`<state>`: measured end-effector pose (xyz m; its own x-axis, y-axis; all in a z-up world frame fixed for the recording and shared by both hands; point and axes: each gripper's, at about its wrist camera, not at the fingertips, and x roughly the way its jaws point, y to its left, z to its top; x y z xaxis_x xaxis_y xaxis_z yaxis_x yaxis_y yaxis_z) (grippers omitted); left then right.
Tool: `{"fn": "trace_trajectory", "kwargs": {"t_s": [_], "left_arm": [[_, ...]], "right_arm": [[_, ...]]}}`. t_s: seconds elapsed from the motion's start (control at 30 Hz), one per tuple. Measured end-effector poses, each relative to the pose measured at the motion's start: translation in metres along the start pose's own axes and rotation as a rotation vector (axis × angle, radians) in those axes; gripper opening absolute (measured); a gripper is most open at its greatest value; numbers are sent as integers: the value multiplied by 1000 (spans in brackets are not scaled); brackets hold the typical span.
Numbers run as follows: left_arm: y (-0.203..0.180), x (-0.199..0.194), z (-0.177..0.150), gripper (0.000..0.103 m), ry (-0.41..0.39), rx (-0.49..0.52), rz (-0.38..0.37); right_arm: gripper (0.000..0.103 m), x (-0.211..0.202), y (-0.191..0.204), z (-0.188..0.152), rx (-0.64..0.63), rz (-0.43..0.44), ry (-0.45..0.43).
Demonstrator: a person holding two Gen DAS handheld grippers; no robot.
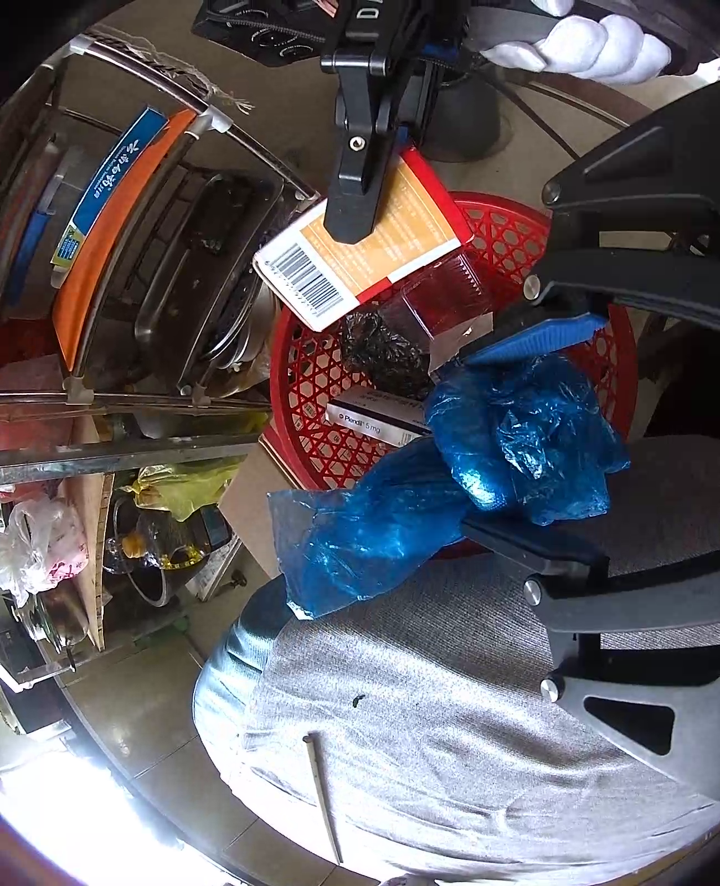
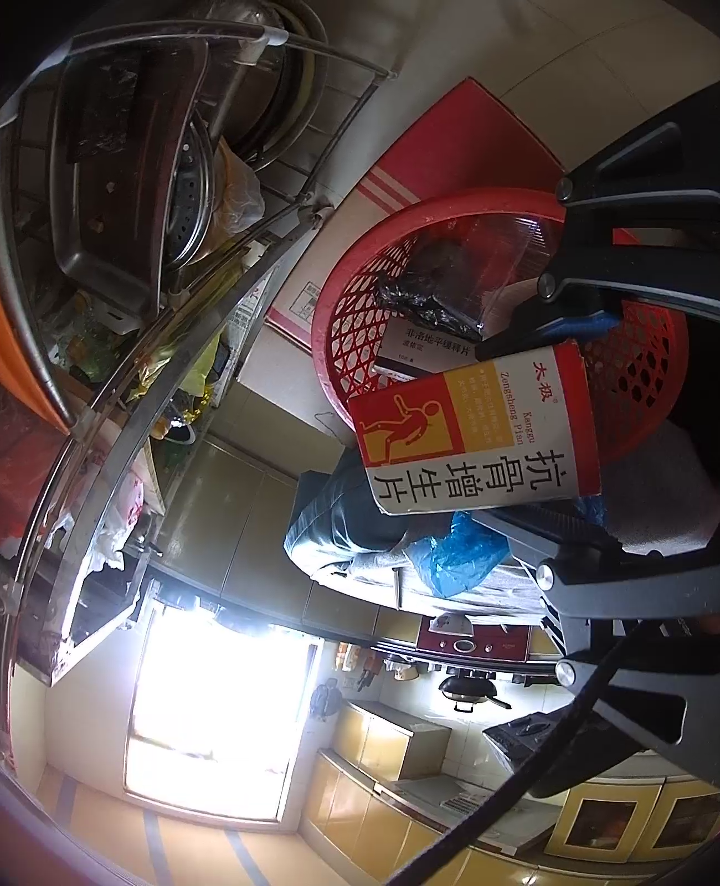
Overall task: Collect trash
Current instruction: 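Open the left tool to drop the blue bags while the right tool releases the box into the basket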
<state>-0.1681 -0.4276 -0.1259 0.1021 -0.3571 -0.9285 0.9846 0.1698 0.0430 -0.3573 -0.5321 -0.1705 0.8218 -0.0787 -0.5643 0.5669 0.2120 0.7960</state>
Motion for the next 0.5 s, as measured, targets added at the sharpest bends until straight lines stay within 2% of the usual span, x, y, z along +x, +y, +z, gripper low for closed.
{"fn": "trace_trajectory", "kwargs": {"t_s": [0.5], "left_arm": [[3, -18, -9, 62, -44, 20, -42]], "right_arm": [[58, 9, 7, -5, 19, -52, 30]]}}
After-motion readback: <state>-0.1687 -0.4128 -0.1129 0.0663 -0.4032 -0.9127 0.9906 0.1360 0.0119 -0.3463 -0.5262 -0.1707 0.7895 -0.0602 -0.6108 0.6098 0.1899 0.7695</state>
